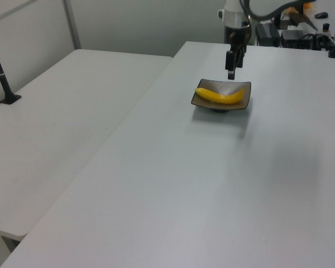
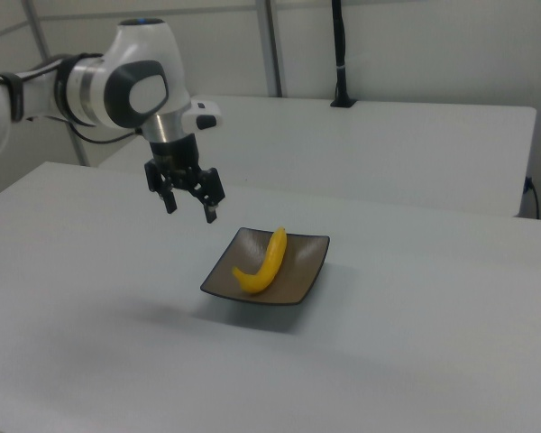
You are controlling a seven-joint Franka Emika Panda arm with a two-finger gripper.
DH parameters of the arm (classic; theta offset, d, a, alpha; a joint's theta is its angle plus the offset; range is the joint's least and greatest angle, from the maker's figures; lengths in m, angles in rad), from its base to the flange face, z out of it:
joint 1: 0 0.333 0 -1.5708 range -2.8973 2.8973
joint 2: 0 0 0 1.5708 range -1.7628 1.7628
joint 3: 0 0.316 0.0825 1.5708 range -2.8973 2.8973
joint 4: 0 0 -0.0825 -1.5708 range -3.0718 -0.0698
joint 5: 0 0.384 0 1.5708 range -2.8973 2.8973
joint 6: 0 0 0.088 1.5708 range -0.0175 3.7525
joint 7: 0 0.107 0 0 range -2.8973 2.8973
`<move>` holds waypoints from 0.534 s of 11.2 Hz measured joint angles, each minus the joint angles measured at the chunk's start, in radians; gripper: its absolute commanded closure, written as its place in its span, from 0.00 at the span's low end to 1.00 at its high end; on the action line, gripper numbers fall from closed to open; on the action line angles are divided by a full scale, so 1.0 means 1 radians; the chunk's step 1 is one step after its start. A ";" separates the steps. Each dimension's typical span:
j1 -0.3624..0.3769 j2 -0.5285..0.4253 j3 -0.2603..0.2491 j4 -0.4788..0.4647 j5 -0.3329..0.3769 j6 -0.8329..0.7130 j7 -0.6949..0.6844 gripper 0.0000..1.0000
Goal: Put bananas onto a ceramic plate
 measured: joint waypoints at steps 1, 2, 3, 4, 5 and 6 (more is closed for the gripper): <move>-0.001 -0.028 0.012 -0.001 0.017 -0.027 0.000 0.00; -0.001 -0.056 0.035 -0.010 0.022 -0.033 0.004 0.00; 0.000 -0.077 0.055 -0.021 0.022 -0.033 0.019 0.00; 0.000 -0.096 0.068 -0.031 0.022 -0.033 0.033 0.00; 0.000 -0.112 0.073 -0.044 0.022 -0.033 0.035 0.00; 0.000 -0.128 0.073 -0.065 0.022 -0.033 0.035 0.00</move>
